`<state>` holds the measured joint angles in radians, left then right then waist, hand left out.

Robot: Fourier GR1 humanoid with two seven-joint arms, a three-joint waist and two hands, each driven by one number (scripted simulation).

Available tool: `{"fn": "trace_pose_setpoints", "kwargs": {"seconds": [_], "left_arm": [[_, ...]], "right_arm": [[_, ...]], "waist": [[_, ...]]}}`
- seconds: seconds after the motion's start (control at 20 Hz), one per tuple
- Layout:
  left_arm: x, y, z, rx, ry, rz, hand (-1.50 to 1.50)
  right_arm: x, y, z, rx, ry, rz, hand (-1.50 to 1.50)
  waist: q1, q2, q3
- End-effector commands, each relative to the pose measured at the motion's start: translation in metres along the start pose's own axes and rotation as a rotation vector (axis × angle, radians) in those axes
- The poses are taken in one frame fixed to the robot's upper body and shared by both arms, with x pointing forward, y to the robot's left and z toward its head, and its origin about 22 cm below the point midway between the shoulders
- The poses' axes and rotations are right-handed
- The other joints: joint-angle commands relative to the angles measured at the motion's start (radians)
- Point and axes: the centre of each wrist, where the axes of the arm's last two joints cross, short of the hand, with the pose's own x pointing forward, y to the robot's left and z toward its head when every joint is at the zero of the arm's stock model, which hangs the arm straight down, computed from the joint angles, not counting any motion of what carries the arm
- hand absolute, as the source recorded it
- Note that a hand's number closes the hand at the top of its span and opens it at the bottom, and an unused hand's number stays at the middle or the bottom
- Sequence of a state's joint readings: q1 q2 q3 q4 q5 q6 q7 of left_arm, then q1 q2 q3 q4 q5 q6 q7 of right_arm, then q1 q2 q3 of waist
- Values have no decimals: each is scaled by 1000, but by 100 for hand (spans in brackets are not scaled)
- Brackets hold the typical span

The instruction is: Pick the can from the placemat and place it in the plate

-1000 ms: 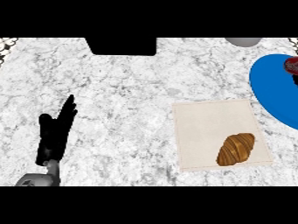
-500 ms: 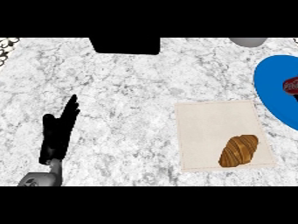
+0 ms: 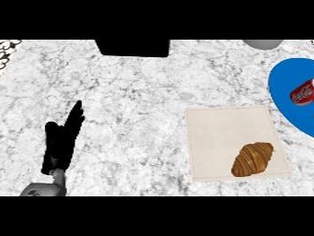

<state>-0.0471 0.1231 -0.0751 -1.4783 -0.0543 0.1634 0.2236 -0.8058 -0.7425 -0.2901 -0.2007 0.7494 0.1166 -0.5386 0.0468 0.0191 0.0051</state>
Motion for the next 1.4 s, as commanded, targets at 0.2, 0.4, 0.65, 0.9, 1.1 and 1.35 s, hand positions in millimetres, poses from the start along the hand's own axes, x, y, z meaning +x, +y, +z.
{"fn": "trace_pose_setpoints", "kwargs": {"seconds": [0.2,0.4,0.65,0.9,1.1,1.35], "left_arm": [[-9,1,3,12,4,-2,0],[-2,5,0,4,-5,2,0],[-13,-2,4,11,11,-13,0],[5,0,5,-1,-13,-3,0],[-7,9,5,-1,5,2,0],[4,-7,-5,-11,2,-2,0]], "right_arm": [[-18,-16,15,-206,-231,-531,-150],[-30,-42,32,-195,-234,-664,-150],[-38,-27,36,-161,-235,-680,-150],[-51,-10,45,-169,-289,-694,-150],[-52,-4,44,-163,-291,-702,-150],[-52,10,42,-172,-239,-641,-150]], "waist": [[-27,-6,1],[-15,-2,0],[0,3,1],[5,1,2],[2,1,1],[-3,1,1]]}}
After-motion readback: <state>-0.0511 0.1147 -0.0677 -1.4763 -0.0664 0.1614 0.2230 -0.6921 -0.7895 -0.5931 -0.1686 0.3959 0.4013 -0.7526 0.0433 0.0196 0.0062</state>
